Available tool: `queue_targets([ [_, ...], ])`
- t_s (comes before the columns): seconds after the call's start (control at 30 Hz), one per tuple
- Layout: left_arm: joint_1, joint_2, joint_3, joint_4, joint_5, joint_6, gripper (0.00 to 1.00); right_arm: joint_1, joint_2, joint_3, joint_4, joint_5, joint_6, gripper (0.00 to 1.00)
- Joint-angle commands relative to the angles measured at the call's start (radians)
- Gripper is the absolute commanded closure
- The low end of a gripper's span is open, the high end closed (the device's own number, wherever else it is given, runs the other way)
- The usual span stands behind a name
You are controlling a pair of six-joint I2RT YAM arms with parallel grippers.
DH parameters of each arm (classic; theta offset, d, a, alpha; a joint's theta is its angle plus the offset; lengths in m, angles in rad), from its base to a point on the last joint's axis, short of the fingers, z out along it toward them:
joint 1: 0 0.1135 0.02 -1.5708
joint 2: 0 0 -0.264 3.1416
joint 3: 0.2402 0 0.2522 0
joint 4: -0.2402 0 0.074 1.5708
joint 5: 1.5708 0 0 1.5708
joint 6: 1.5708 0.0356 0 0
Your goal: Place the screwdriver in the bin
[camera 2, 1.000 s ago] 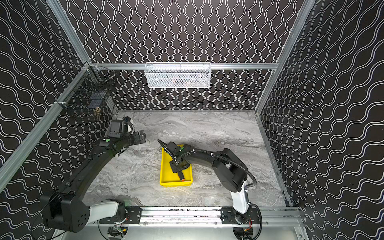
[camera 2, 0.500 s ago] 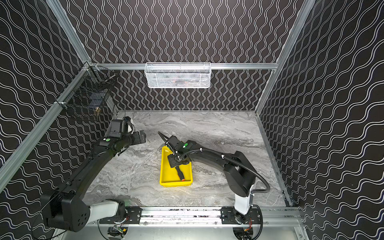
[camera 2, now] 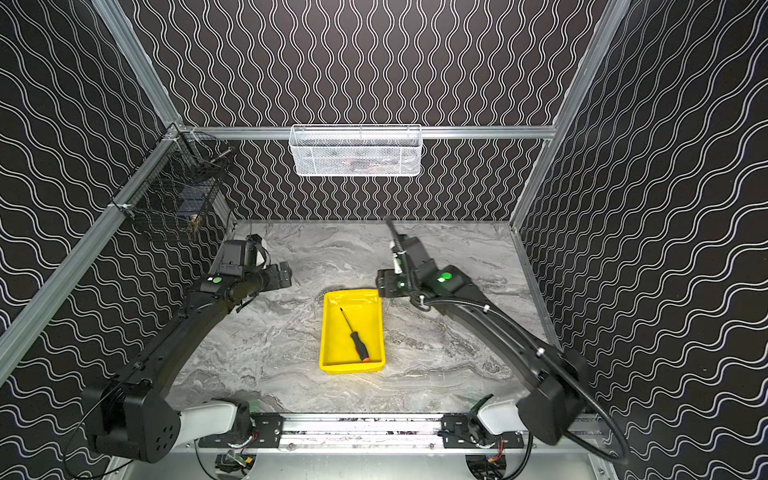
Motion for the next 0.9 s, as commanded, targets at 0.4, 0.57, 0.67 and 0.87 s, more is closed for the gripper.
queue_targets([
  [0.4, -0.001, -0.001, -0.035, 0.044, -0.059, 0.005, 0.01, -0.295, -0.416, -0.299, 0.142, 0.195, -0.035, 0.01],
  [0.57, 0.001, -0.008, -0.046, 0.061, -0.021, -0.061, 0.01, -0.329, -0.486, -0.359, 0.21, 0.245, -0.075, 0.01],
  [0.67, -0.001, -0.046, -0.114, 0.139, 0.042, -0.149, 0.01, -0.345, -0.51, -0.371, 0.215, 0.26, -0.073, 0.0],
  [0.87, -0.003, -0.153, -0.348, 0.478, 0.069, -0.211, 0.01, -0.359, -0.583, -0.445, 0.27, 0.325, -0.07, 0.01],
])
